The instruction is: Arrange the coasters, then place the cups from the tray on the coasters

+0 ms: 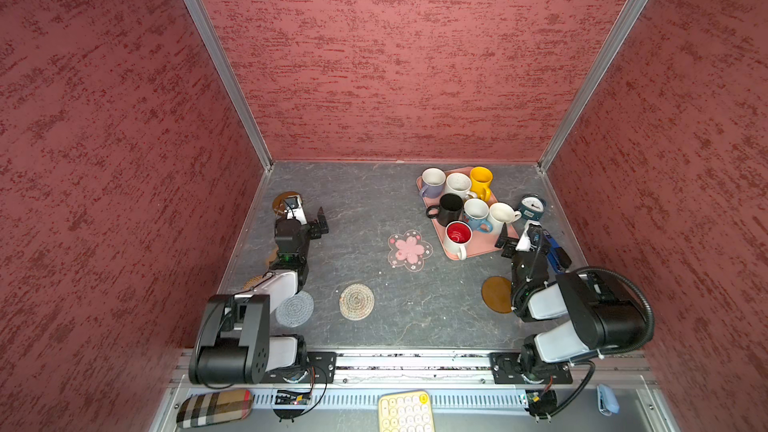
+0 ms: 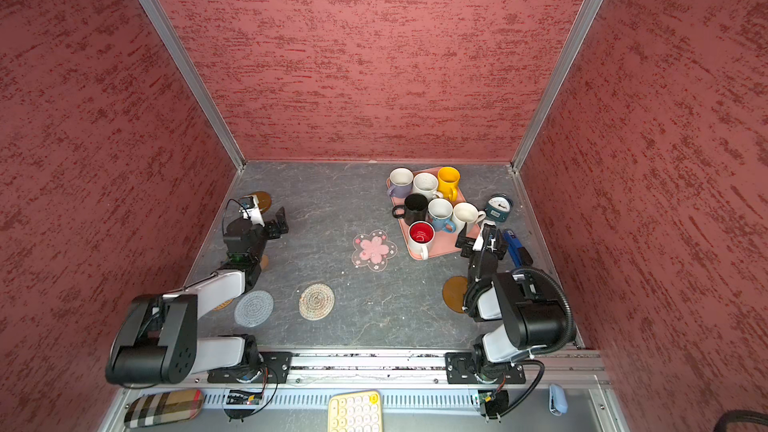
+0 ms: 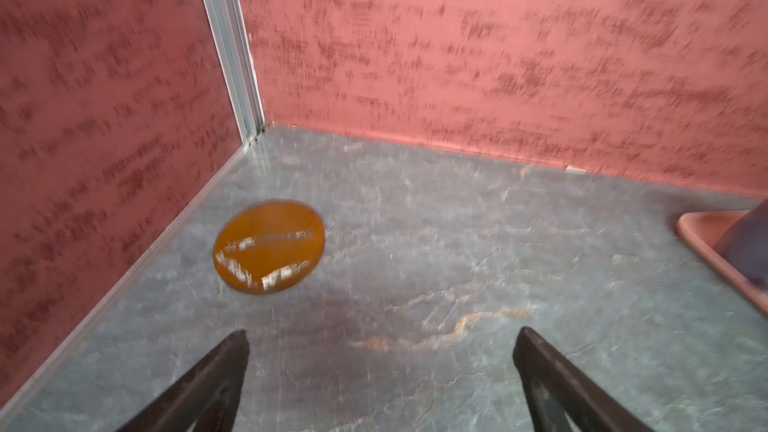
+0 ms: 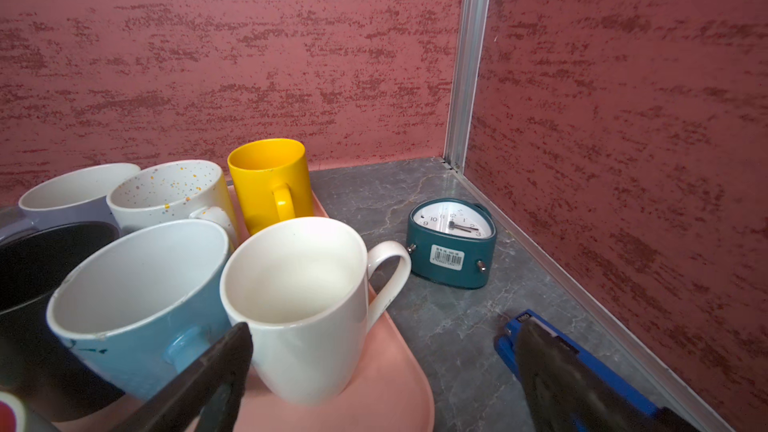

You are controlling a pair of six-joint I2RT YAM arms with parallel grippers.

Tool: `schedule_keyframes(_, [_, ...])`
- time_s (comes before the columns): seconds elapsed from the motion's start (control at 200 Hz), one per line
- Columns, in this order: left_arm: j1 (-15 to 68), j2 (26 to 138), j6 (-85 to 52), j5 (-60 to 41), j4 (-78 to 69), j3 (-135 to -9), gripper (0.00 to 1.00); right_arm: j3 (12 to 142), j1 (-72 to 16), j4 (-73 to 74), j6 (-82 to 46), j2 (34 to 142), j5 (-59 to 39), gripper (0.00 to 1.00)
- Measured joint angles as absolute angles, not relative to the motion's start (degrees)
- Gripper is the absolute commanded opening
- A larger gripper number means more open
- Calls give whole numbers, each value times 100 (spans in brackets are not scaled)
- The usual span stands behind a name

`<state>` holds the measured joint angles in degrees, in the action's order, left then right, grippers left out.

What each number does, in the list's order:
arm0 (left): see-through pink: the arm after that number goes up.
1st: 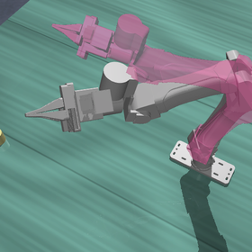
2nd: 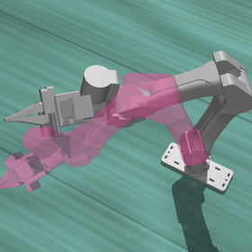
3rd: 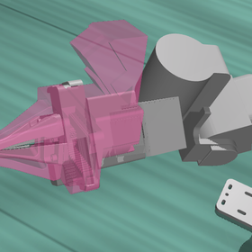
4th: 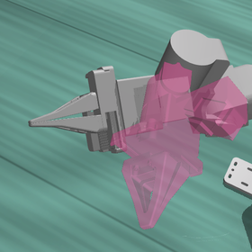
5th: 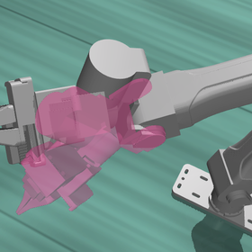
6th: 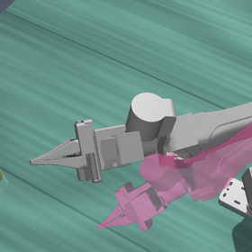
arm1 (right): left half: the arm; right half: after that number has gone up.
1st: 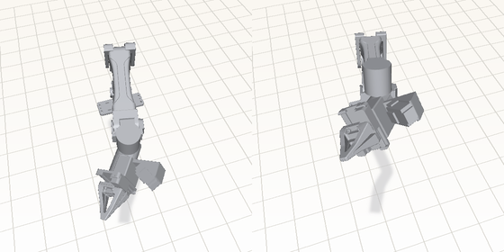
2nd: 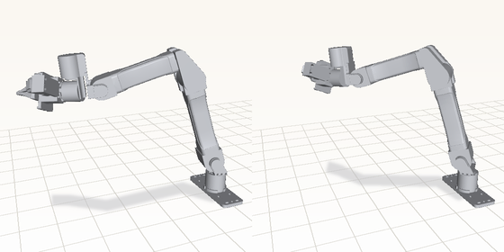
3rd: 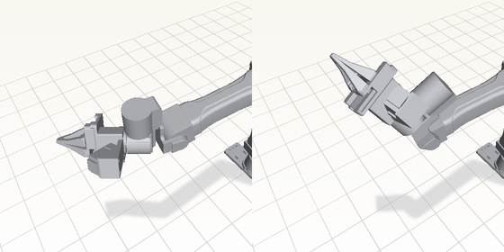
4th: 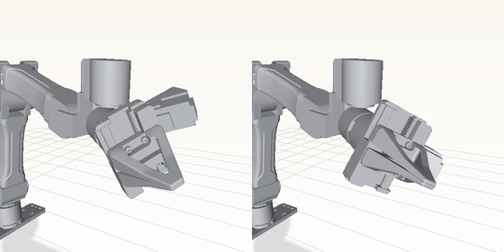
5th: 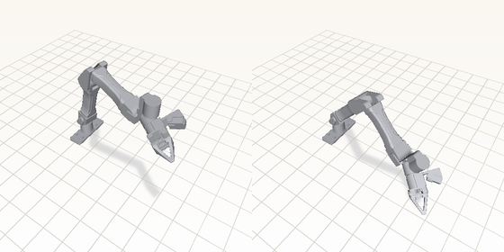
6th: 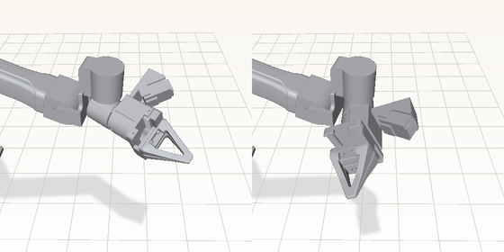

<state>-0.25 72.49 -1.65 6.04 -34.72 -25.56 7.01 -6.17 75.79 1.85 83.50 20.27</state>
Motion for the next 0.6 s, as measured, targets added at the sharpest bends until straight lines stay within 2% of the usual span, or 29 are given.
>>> schedule_keyframes(0.125, [14,6733,-178,593,-2768,-2858,100,1474,-832,5616,178,6598,1994,99])
schedule_keyframes(0.22, [80,6569,-211,687,-1990,-3310,100,2408,-843,4447,62,5833,1879,99])
schedule_keyframes(0.371, [309,6488,-309,1050,-631,-4200,100,3721,-961,2521,-370,5516,1811,99])
schedule_keyframes(0.601, [1090,6436,-554,1551,1339,-5380,100,4381,-1660,340,-1037,5253,1796,99])
